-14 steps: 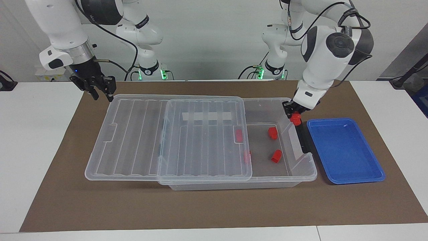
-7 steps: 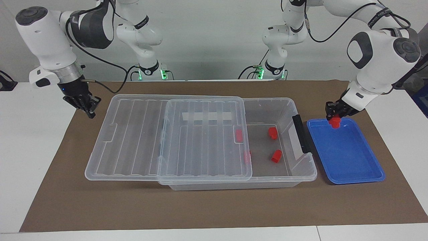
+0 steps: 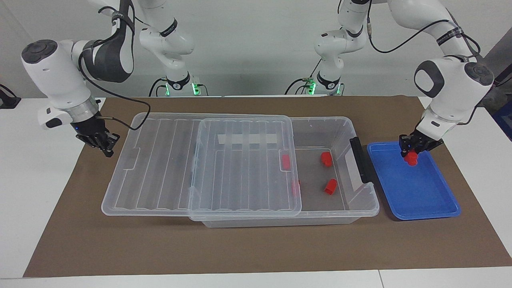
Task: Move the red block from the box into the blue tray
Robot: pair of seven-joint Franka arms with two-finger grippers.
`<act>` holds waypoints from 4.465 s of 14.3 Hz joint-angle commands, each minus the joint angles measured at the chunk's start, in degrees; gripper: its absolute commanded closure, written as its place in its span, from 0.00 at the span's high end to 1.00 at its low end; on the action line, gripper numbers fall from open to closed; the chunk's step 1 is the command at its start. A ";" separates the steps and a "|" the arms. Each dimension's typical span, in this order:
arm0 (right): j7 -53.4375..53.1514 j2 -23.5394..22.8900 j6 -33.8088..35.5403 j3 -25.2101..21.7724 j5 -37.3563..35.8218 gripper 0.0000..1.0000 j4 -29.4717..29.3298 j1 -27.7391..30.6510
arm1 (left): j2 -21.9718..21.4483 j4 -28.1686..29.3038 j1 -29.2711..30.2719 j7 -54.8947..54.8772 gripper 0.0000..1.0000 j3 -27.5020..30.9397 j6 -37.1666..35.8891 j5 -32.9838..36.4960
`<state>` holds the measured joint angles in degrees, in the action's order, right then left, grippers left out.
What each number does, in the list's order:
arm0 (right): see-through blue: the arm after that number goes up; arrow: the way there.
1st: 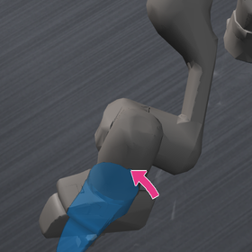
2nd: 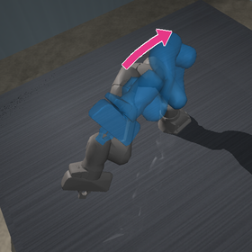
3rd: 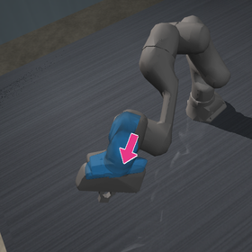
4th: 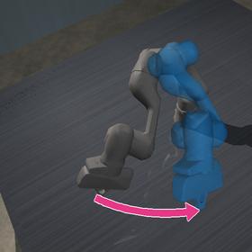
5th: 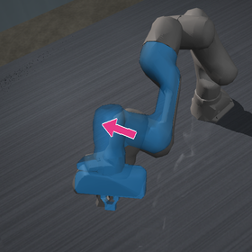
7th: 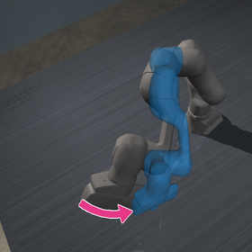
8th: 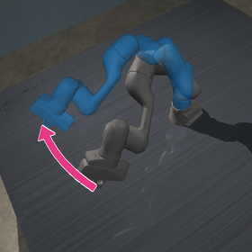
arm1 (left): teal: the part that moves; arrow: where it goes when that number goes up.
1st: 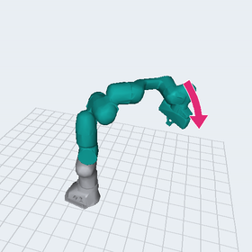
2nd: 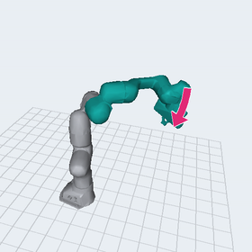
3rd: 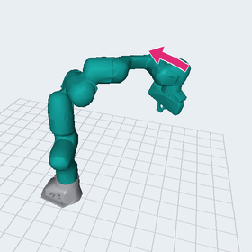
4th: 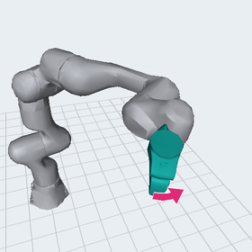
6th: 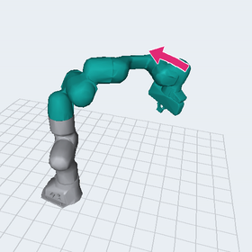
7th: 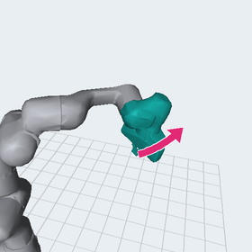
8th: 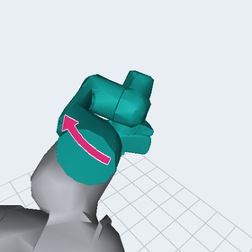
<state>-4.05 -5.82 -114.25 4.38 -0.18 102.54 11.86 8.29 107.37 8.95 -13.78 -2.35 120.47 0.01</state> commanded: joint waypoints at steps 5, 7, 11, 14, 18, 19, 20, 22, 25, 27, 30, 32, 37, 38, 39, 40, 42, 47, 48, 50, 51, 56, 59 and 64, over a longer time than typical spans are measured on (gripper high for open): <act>2.12 0.28 -4.06 0.28 0.00 0.00 4.07 -0.07 | 2.69 7.40 5.28 -4.40 0.02 -0.37 12.32 -0.81; 2.12 0.28 -4.05 0.36 0.00 0.00 4.07 -0.43 | 4.27 8.20 5.81 -4.50 0.04 -0.46 15.14 -0.81; 2.21 0.28 -3.62 0.63 0.00 0.00 4.07 -2.80 | 7.87 8.38 5.72 -3.62 0.05 -0.46 19.00 -0.89; 2.82 0.37 -1.95 0.89 0.09 0.00 3.98 -5.68 | 8.84 8.38 5.81 -3.62 0.05 -0.46 20.51 -0.89; 2.47 0.90 0.07 0.98 0.26 0.00 4.07 -9.65 | 9.63 8.38 5.90 -3.62 0.06 -0.37 21.21 -0.89; 2.56 0.90 0.16 0.98 0.26 0.00 4.07 -10.44 | 9.90 8.38 5.90 -3.62 0.07 -0.37 21.39 -0.89; 2.47 0.90 0.16 0.98 0.35 0.00 4.07 -11.49 | 10.07 8.38 5.99 -3.62 0.07 -0.37 21.65 -0.89; 2.38 0.98 0.51 0.98 0.79 0.00 4.07 -12.64 | 10.07 8.55 5.99 -3.62 0.09 -0.37 22.00 -0.89; 2.12 1.07 0.69 0.98 0.97 0.00 4.07 -14.57 | 10.07 8.82 5.99 -3.62 0.31 -0.37 22.00 -0.89; 2.21 1.16 1.39 0.98 0.97 0.00 4.07 -15.28 | 10.07 8.91 5.99 -3.62 0.36 -0.37 22.00 -0.89; 2.21 1.16 1.48 1.07 1.14 0.00 4.07 -16.78 | 10.07 8.99 5.99 -3.71 0.49 -0.37 22.00 -0.89; 2.30 1.16 1.48 1.15 1.23 0.00 4.07 -16.95 | 10.07 8.99 5.99 -3.71 0.62 -0.37 22.00 -0.89; 2.21 1.07 0.96 1.24 1.50 0.00 4.07 -19.06 | 9.81 7.25 5.46 -3.80 0.70 -0.37 19.64 -0.89; 2.21 1.16 0.96 1.33 1.50 0.00 4.07 -19.24 | 9.46 5.41 5.11 -3.71 0.70 -0.37 17.19 -0.81; 2.21 1.16 0.96 1.24 1.50 0.00 4.07 -19.93 | 9.11 3.30 5.02 -3.71 0.70 -0.46 13.69 -0.81; 2.21 1.16 0.96 1.24 1.50 0.00 4.07 -20.20 | 8.76 0.58 4.76 -3.62 0.71 -0.46 9.91 -0.81; 2.30 1.16 0.96 1.33 1.50 0.00 4.07 -20.29 | 6.92 -3.38 3.80 -3.62 0.78 -0.55 3.66 -0.81; 2.30 1.16 1.57 1.24 1.50 0.00 3.28 -19.51 | 2.17 -12.60 -1.55 -0.31 1.00 -0.90 -9.79 -0.89; 1.86 1.68 1.66 1.07 1.41 0.00 3.19 -19.41 | 1.99 -14.71 -2.96 3.55 1.00 -0.99 -12.34 -0.89; -0.59 3.00 2.09 0.89 1.23 0.00 3.28 -17.75 | -0.98 -15.88 -6.38 8.75 1.00 -1.95 -15.43 -0.89; -2.34 3.61 2.62 0.80 0.97 0.00 3.28 -17.13 | -3.35 -15.62 -8.32 10.34 1.00 -1.95 -16.57 -0.89; -9.03 6.87 7.09 0.63 0.18 1.00 2.40 -13.35 | -7.85 -13.07 -12.29 11.85 1.00 -2.39 -20.44 -0.89; -10.27 7.14 13.68 0.63 0.26 1.00 -1.89 -11.51 | -8.03 -13.32 -12.38 11.67 1.00 -2.57 -20.88 -0.81; -10.27 4.95 22.04 0.10 0.09 1.00 -11.47 -8.61 | -8.29 -20.70 -12.56 12.29 1.00 -4.68 -32.65 -0.98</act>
<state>-13.34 1.48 -95.73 4.37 -0.18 96.24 2.09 0.55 89.72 -3.34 -1.88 -7.10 92.33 -0.27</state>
